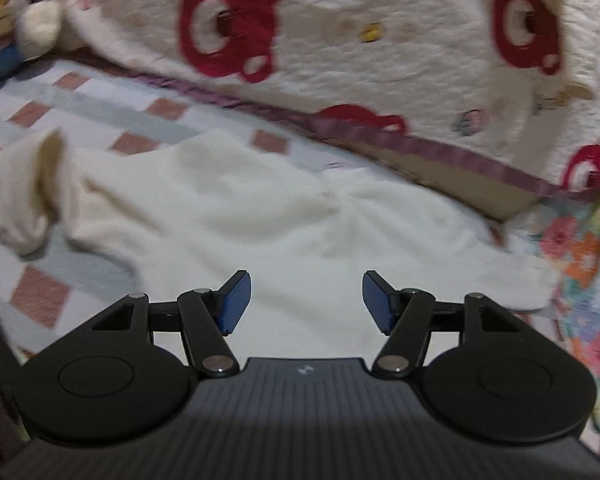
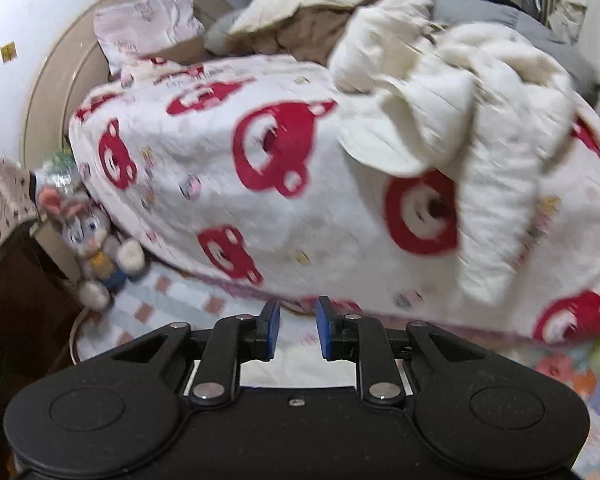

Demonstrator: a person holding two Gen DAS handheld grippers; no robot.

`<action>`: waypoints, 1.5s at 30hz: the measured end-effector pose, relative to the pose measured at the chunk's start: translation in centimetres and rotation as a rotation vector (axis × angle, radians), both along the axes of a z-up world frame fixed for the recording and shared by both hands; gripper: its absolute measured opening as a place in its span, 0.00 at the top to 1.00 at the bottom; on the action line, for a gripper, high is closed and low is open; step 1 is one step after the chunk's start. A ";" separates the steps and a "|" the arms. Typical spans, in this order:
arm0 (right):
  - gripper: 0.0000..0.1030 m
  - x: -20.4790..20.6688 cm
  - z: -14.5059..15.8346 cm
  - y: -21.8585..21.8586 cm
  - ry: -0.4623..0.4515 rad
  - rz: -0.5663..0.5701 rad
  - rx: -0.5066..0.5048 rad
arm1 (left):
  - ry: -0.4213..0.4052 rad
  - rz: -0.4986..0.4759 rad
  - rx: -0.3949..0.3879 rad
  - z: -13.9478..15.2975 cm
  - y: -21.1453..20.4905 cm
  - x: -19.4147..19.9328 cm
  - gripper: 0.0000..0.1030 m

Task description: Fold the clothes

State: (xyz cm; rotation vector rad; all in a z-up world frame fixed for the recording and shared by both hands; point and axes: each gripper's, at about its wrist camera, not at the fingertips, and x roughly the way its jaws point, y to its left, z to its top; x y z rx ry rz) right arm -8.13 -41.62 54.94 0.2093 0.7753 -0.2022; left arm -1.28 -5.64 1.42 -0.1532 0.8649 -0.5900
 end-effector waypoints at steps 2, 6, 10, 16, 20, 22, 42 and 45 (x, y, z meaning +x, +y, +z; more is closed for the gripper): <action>0.73 2.5 -2.1 0.4 0.020 0.018 -0.012 | -0.020 0.043 0.047 -1.2 1.1 0.3 0.41; 0.69 6.4 -11.7 -0.1 0.104 0.136 -0.035 | -0.024 0.094 0.080 -2.2 3.1 1.8 0.41; 0.69 8.7 -24.0 -1.3 0.213 0.274 -0.046 | -0.039 0.095 0.080 -2.1 3.1 3.5 0.41; 0.69 11.6 -40.5 -4.7 0.295 0.378 -0.089 | -0.040 0.039 0.084 -1.1 -0.5 9.8 0.41; 0.69 13.3 -46.4 -7.7 0.325 0.347 -0.035 | -0.061 -0.003 0.140 -0.4 -5.1 16.1 0.41; 0.68 13.8 -47.3 -9.5 0.341 0.341 -0.006 | -0.023 -0.007 0.122 -0.7 -7.2 19.5 0.41; 0.46 23.2 -58.5 -13.3 0.359 0.244 0.344 | 0.253 -0.234 0.091 -11.5 -8.0 25.1 0.38; 0.45 23.8 -60.4 -13.2 0.372 0.218 0.352 | 0.224 -0.252 0.119 -12.0 -7.9 24.1 0.37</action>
